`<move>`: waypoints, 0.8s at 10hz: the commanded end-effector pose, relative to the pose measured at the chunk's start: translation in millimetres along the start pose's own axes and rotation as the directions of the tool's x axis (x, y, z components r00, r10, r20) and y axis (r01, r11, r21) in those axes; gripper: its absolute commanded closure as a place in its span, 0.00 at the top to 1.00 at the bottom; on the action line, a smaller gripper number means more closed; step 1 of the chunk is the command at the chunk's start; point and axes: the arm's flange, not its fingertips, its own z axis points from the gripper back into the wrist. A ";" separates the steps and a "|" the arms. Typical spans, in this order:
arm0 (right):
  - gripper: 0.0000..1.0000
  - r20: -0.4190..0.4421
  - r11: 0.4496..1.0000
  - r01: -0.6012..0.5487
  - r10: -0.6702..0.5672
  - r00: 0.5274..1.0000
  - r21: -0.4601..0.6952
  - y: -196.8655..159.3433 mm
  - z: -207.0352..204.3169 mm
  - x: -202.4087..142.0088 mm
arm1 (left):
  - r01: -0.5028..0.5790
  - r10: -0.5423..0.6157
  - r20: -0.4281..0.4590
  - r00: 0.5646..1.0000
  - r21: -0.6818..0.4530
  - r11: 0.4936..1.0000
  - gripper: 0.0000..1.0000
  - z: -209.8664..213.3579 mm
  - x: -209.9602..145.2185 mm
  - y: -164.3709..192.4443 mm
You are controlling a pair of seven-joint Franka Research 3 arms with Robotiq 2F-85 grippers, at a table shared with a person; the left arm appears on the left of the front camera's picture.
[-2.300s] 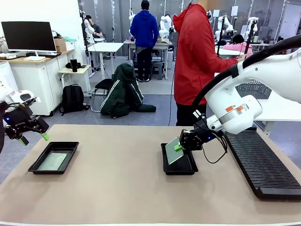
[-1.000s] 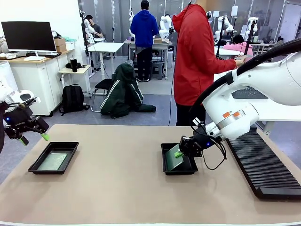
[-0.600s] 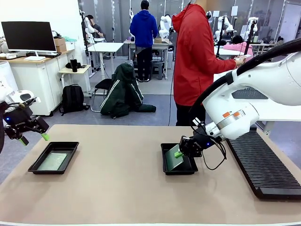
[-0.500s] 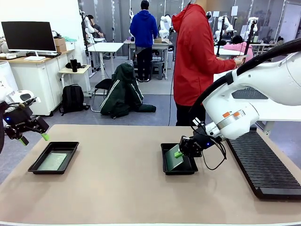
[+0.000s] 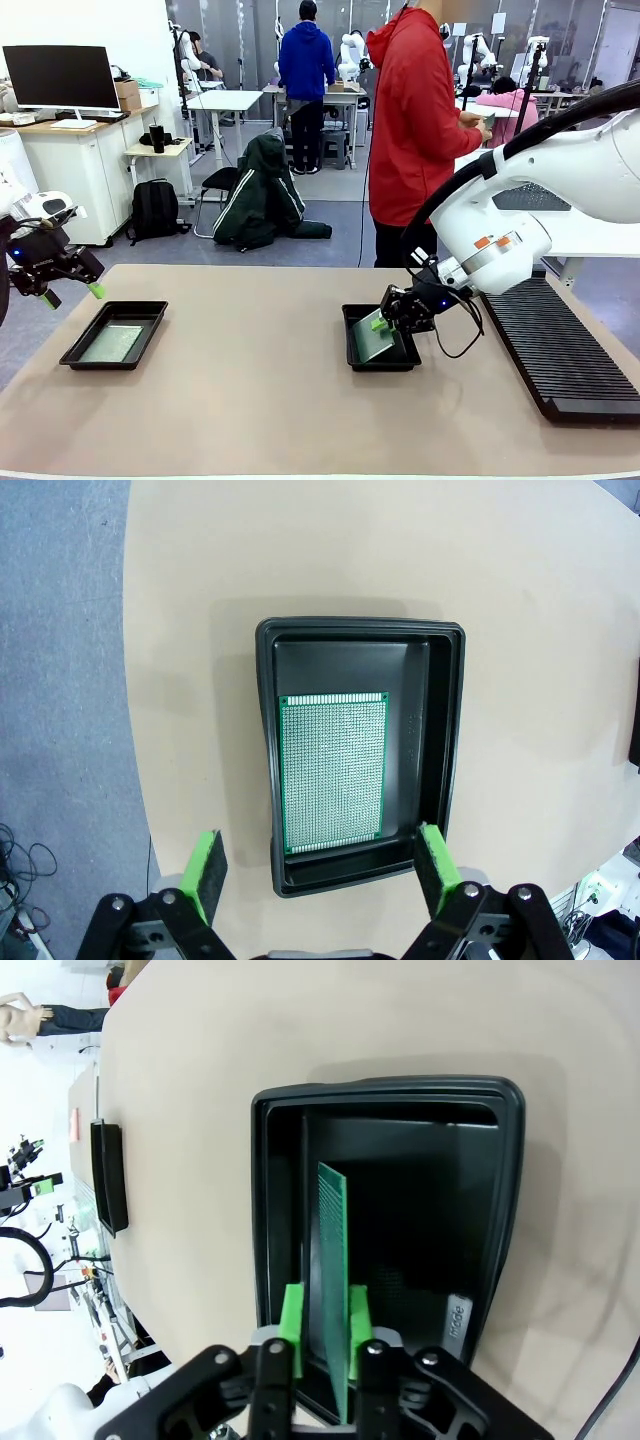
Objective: Inspect and transfer BCBs to ESD trays.
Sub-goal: Pick up the Blank PCB from the PCB Rack and place it in the right ESD tray.
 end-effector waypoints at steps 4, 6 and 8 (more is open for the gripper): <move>0.76 -0.014 0.980 0.011 -0.014 1.000 -0.197 44.2 23.0 -3.7 | 0.001 -0.001 0.010 1.000 -0.003 1.000 1.00 -0.6 0.4 1.1; 0.94 -0.010 0.951 0.028 -0.033 0.999 -0.307 66.2 35.0 -0.4 | 0.001 -0.001 0.010 1.000 -0.003 1.000 1.00 -0.6 0.4 1.1; 1.00 -0.010 0.898 0.017 -0.024 1.000 -0.440 88.7 49.5 -2.1 | 0.001 -0.001 0.010 1.000 -0.003 1.000 1.00 -0.6 0.4 1.1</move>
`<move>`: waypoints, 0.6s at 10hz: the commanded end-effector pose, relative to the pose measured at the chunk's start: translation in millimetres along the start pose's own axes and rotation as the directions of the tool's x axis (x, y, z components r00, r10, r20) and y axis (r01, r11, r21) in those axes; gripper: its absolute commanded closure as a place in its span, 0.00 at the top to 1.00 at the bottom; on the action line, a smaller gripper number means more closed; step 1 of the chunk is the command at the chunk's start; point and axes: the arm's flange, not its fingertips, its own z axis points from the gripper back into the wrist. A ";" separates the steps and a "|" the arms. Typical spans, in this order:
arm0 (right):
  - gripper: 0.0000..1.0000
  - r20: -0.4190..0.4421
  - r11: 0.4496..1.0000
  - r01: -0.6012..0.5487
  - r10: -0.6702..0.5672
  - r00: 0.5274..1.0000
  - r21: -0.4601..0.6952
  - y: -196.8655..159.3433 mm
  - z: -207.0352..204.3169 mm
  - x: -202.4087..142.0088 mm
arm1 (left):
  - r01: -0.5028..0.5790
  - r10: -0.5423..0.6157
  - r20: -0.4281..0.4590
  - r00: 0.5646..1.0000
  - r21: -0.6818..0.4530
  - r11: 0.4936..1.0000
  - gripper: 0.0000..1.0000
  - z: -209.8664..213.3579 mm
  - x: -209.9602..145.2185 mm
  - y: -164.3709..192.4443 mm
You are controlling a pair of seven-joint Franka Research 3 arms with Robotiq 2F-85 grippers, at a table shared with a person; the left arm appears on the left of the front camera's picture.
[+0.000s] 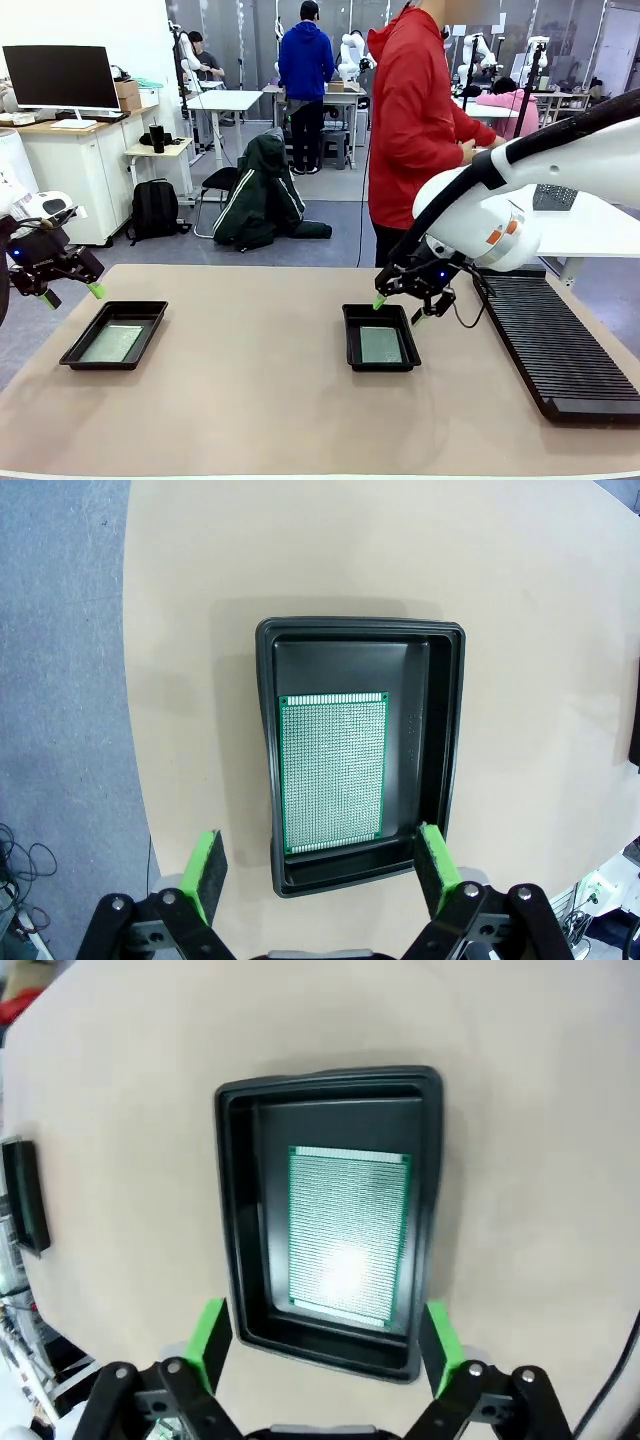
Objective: Inspect and transfer BCBs to ESD trays.
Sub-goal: Pick up the Blank PCB from the PCB Rack and place it in the right ESD tray.
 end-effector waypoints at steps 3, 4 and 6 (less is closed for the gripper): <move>1.00 -0.019 0.986 -0.005 0.001 1.000 -0.168 28.5 36.2 -6.2 | 0.001 -0.001 0.010 1.000 -0.003 1.000 1.00 -0.6 0.4 1.1; 1.00 -0.015 0.983 0.008 -0.011 1.000 -0.181 27.3 40.5 -7.3 | 0.001 -0.001 0.010 1.000 -0.003 1.000 1.00 -0.6 0.4 1.1; 1.00 -0.015 0.987 -0.013 0.011 1.000 -0.160 23.7 38.7 -8.0 | 0.001 -0.001 0.010 1.000 -0.003 1.000 1.00 -0.6 0.4 1.1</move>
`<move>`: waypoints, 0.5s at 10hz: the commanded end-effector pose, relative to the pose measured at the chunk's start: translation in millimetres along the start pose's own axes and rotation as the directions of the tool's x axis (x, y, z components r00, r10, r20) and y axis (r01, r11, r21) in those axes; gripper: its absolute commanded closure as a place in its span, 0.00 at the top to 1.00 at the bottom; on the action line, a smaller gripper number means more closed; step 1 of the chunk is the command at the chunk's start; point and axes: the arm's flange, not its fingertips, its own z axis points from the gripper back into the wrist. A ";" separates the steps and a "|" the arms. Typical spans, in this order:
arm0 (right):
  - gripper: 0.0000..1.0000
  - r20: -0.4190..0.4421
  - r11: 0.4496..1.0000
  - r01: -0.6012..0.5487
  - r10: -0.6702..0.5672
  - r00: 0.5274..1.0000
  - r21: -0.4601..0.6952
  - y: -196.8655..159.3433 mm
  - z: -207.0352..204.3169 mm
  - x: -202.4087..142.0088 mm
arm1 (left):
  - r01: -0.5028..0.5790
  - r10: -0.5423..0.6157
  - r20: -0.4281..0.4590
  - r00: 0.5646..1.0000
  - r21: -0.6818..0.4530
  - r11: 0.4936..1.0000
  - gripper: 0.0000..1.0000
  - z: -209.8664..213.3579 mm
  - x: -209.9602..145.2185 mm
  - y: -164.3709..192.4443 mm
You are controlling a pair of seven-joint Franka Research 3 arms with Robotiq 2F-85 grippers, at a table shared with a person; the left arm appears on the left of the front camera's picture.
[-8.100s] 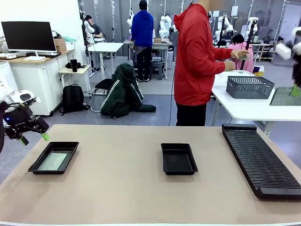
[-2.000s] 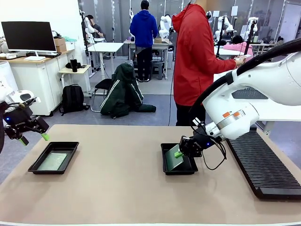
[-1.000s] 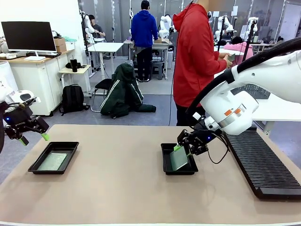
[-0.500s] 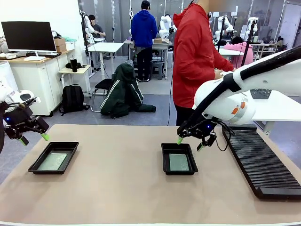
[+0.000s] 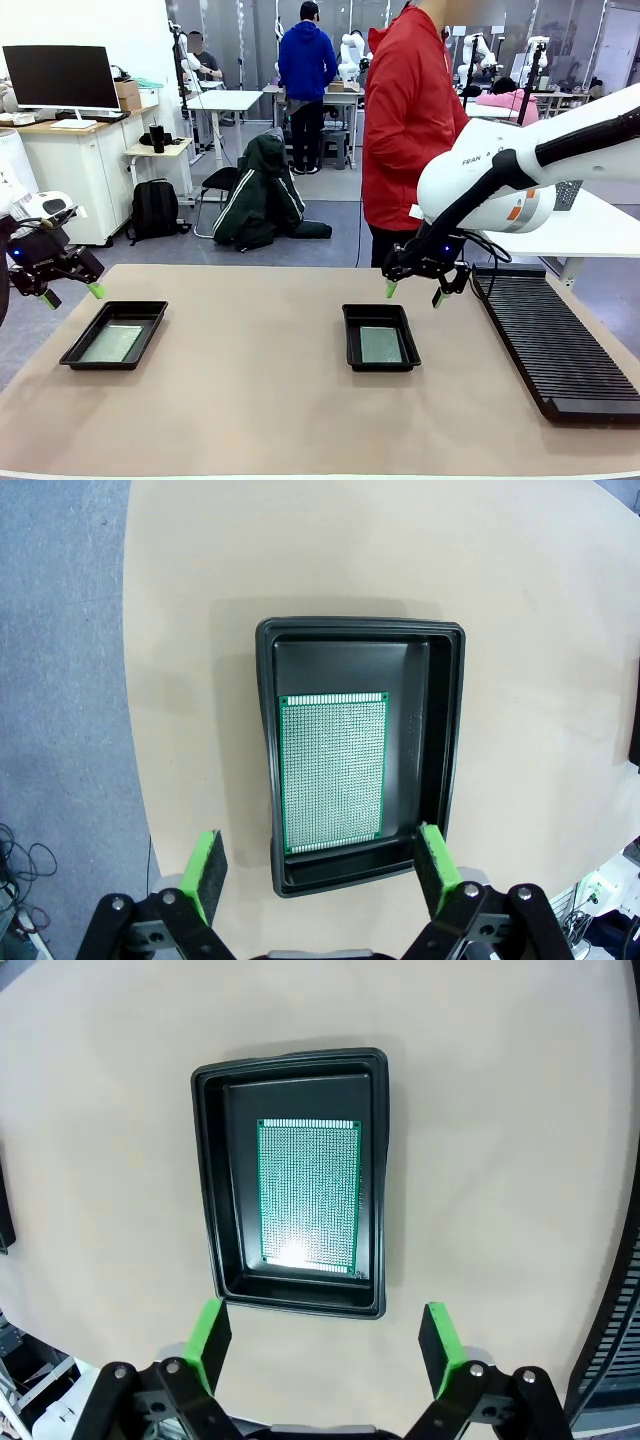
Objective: Inspect and transfer BCBs to ESD trays.
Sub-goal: Pick up the Blank PCB from the PCB Rack and place it in the right ESD tray.
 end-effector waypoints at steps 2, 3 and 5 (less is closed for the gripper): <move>1.00 0.004 1.000 0.001 -0.001 1.000 0.001 -0.6 -3.5 0.0 | 0.001 -0.001 0.010 1.000 -0.003 1.000 1.00 -0.6 0.4 1.1; 1.00 0.004 1.000 0.001 -0.001 1.000 0.001 -0.6 -3.5 0.0 | 0.001 -0.001 0.010 1.000 -0.003 1.000 1.00 -0.6 0.4 1.1; 1.00 0.004 1.000 0.001 -0.001 1.000 0.001 -0.6 -3.5 0.0 | 0.001 -0.001 0.010 1.000 -0.003 1.000 1.00 -0.6 0.4 1.1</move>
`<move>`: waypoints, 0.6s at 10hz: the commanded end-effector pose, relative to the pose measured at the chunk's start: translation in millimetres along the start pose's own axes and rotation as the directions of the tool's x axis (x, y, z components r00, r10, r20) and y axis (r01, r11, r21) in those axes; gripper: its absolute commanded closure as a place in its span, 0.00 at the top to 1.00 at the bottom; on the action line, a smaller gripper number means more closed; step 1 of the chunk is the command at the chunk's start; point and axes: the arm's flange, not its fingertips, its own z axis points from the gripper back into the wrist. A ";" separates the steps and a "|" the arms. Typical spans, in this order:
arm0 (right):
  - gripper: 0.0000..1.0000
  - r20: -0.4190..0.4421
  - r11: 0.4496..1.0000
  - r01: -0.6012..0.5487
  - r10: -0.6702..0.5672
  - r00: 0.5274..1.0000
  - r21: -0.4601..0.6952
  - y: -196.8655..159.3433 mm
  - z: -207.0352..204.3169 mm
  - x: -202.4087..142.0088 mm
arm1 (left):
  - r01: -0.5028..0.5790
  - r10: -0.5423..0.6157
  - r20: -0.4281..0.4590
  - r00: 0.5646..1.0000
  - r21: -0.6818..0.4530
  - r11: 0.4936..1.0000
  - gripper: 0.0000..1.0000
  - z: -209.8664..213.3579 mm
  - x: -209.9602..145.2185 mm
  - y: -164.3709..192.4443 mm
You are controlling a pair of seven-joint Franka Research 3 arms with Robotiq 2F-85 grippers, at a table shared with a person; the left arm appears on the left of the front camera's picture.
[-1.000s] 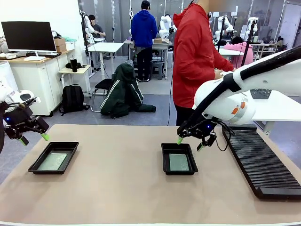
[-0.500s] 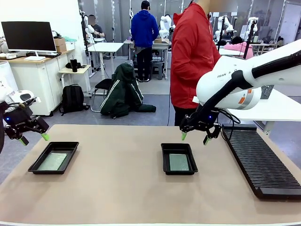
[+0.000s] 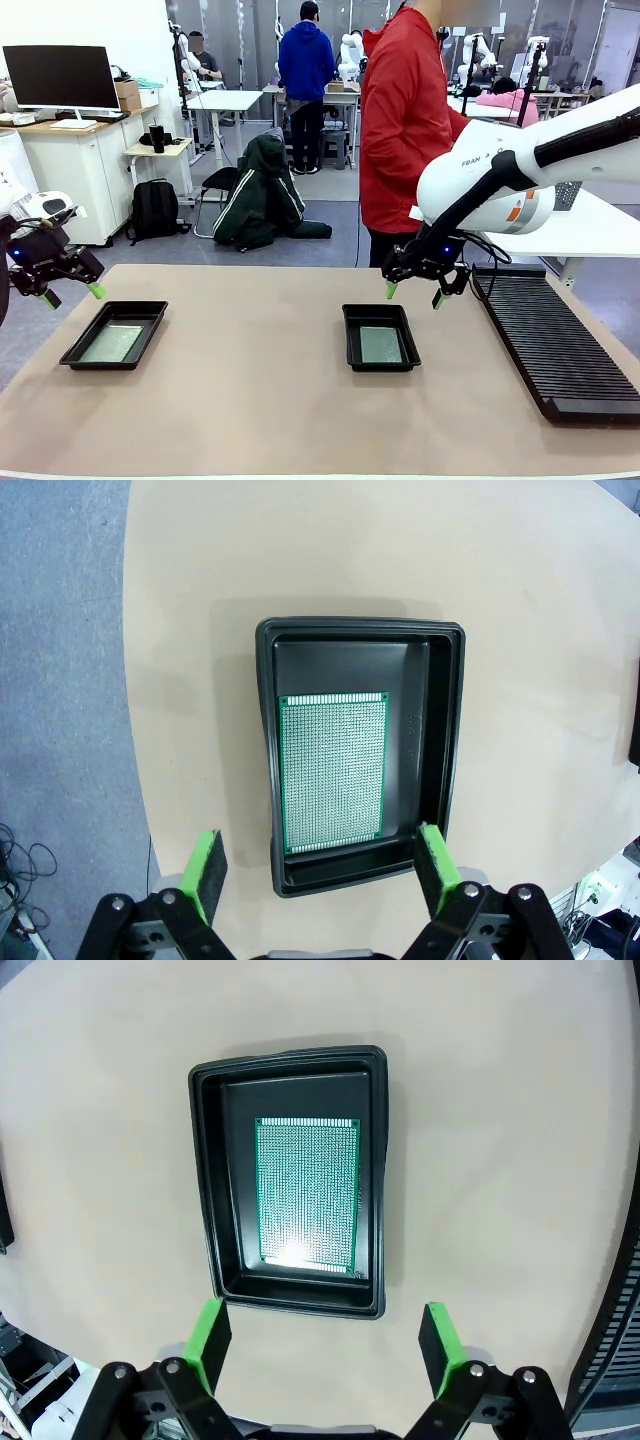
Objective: Inspect and transfer BCBs to ESD trays.
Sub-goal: Pick up the Blank PCB from the PCB Rack and place it in the right ESD tray, then pick up the ESD tray and place it on the left side of the table.
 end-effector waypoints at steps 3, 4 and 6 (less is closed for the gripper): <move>1.00 0.007 1.000 0.000 0.000 1.000 0.002 0.0 -1.7 0.2 | 0.001 -0.001 0.010 1.000 -0.003 1.000 1.00 -0.6 0.4 1.1; 1.00 0.007 1.000 0.000 0.000 1.000 0.002 0.0 -1.7 0.2 | 0.001 -0.001 0.010 1.000 -0.003 1.000 1.00 -0.6 0.4 1.1; 1.00 0.007 1.000 0.000 0.000 1.000 0.002 0.0 -1.7 0.2 | 0.001 -0.001 0.010 1.000 -0.003 1.000 1.00 -0.6 0.4 1.1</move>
